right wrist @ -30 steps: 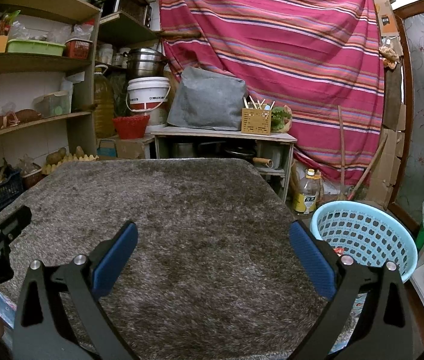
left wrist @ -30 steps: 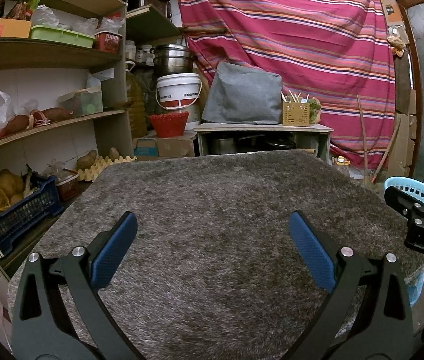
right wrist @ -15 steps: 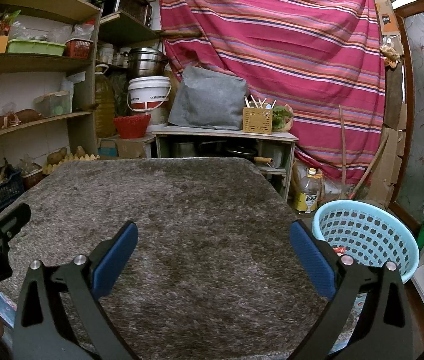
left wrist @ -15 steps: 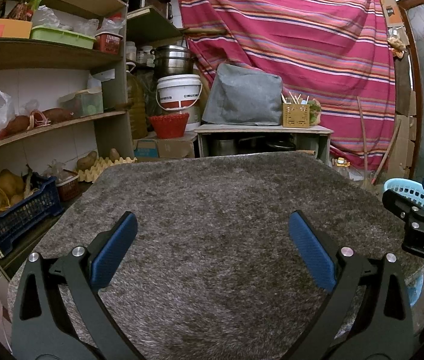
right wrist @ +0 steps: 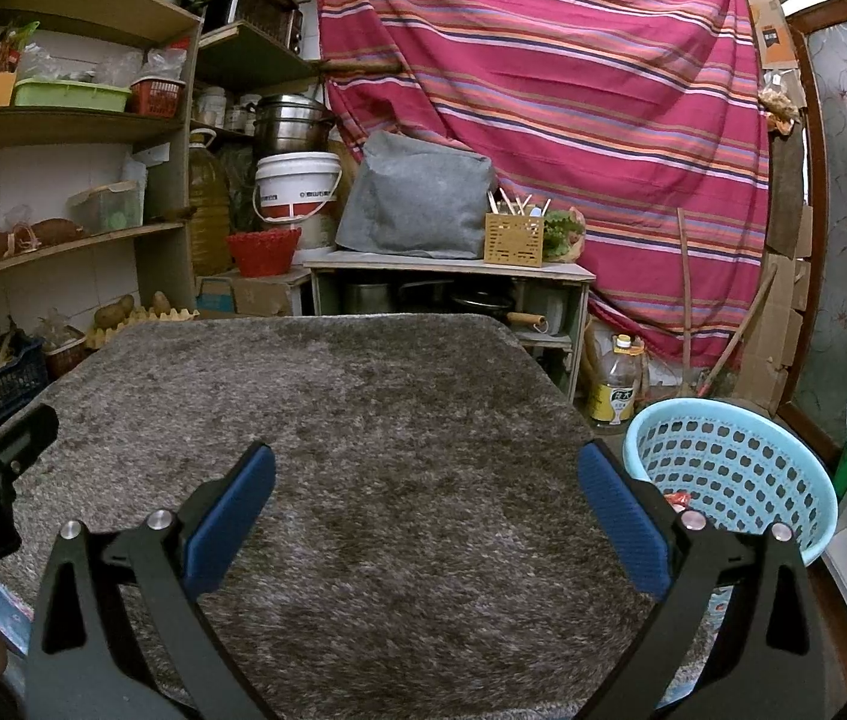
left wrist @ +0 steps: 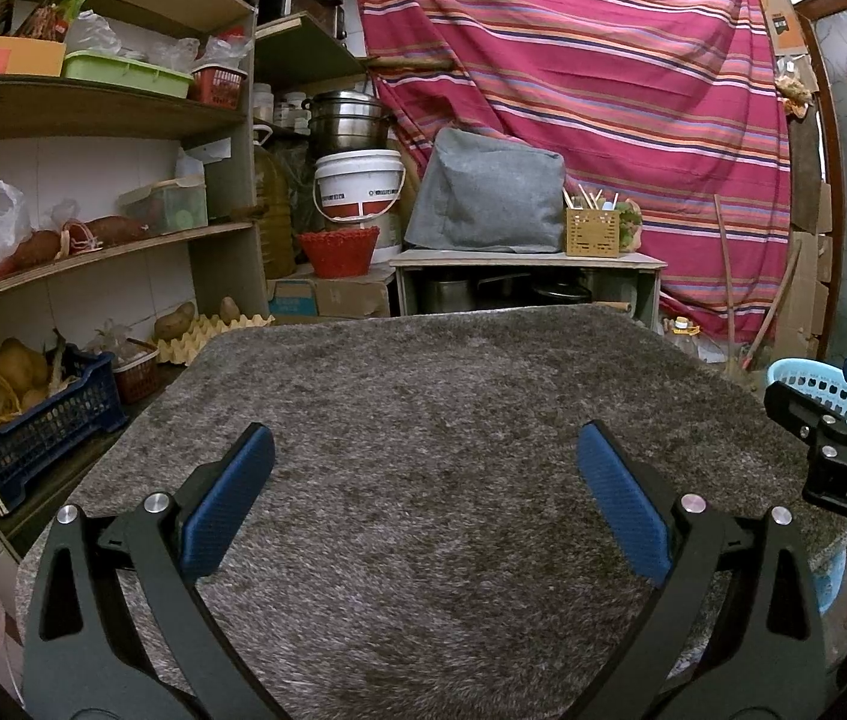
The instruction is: Collect trash
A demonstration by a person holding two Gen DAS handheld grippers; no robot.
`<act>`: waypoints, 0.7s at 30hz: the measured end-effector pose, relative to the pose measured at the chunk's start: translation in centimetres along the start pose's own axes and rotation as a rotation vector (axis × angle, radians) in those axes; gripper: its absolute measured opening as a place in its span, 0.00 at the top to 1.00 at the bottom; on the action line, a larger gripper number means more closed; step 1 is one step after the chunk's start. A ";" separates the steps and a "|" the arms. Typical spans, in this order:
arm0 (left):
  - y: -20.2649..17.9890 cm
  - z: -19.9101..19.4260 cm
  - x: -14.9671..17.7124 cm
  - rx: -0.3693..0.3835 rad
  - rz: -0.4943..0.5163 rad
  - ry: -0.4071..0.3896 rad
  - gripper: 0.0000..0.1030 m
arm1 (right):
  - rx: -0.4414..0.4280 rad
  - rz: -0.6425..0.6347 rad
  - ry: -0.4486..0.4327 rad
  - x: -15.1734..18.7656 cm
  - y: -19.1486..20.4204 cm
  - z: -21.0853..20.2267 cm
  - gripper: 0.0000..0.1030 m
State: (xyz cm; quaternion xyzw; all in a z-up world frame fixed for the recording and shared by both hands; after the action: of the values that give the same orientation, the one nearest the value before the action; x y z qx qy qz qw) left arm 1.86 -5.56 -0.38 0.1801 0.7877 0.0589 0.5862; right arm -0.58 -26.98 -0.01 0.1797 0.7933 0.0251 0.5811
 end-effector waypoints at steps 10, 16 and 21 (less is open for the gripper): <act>0.0 -0.1 -0.1 -0.004 0.000 0.000 0.05 | -0.001 0.000 -0.003 0.1 0.0 0.0 0.04; 0.1 -0.1 -0.1 -0.003 -0.001 -0.001 0.05 | 0.000 -0.001 -0.002 0.1 0.0 0.0 0.04; 0.0 -0.1 -0.1 -0.003 -0.001 -0.002 0.05 | 0.000 0.001 -0.002 0.1 0.0 0.0 0.04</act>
State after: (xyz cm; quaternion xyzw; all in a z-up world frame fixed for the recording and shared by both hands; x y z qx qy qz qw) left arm 1.80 -5.52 -0.30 0.1789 0.7872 0.0598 0.5871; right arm -0.62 -26.96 -0.07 0.1799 0.7926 0.0253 0.5820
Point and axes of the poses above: each gripper's, at about its wrist camera, not at the fingertips, and z roughly the way its jaws point, y to its left, x to its underside, the point moved 1 cm from there along z, roughly the way its jaws point, and after that the axes turned 15 degrees about z, right-handed, at the moved point
